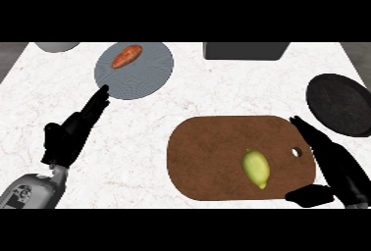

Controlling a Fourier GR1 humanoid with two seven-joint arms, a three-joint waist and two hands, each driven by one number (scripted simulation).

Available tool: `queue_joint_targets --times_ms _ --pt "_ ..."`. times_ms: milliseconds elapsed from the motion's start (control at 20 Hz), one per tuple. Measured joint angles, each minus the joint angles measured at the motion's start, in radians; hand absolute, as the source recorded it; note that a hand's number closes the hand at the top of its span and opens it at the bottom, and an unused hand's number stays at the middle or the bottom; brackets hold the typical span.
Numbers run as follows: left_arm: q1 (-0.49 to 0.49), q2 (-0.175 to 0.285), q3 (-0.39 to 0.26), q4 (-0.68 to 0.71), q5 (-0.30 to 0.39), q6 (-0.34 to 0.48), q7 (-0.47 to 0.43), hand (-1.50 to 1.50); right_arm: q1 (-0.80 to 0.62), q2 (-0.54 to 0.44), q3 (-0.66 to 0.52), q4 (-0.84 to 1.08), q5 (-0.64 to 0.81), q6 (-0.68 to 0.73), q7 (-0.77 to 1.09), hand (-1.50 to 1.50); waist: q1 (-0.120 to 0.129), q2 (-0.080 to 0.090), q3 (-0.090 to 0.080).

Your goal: Pick the lemon from the cutting board and place it in the pan

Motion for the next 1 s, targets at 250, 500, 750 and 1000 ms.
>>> queue_joint_targets --times_ms 250,500,750,1000 --pt "0.000 -0.020 0.003 0.012 -0.011 -0.006 -0.006 0.00 -0.121 0.047 0.084 -0.109 -0.018 0.199 0.300 -1.50 0.002 0.002 0.002" --pt "0.015 -0.039 0.024 0.002 -0.035 -0.017 0.001 0.00 -0.184 0.157 0.151 -0.134 0.047 0.285 0.481 -1.50 -0.003 0.002 0.004" --pt "0.022 -0.057 0.059 0.010 -0.052 -0.050 -0.004 0.00 -0.199 0.232 0.167 -0.102 0.128 0.311 0.518 -1.50 -0.007 0.002 0.005" --pt "0.029 -0.066 0.094 -0.026 -0.070 -0.074 0.030 0.00 -0.151 0.264 0.169 -0.084 0.198 0.324 0.507 -1.50 -0.009 0.002 0.005"
